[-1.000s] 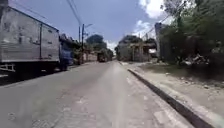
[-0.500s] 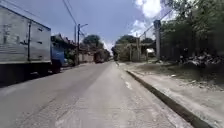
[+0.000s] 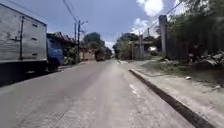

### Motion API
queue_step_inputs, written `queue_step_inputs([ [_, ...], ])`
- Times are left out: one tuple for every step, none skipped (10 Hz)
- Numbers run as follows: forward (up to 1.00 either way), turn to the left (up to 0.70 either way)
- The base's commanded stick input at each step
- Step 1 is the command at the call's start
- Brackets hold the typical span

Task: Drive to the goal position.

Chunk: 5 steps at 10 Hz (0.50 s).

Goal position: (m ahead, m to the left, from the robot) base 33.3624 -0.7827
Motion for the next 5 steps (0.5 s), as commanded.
queue_step_inputs([
  [1.00,0.00],
  [1.00,-0.13],
  [1.00,-0.39],
  [1.00,-0.39],
  [1.00,-0.37],
])
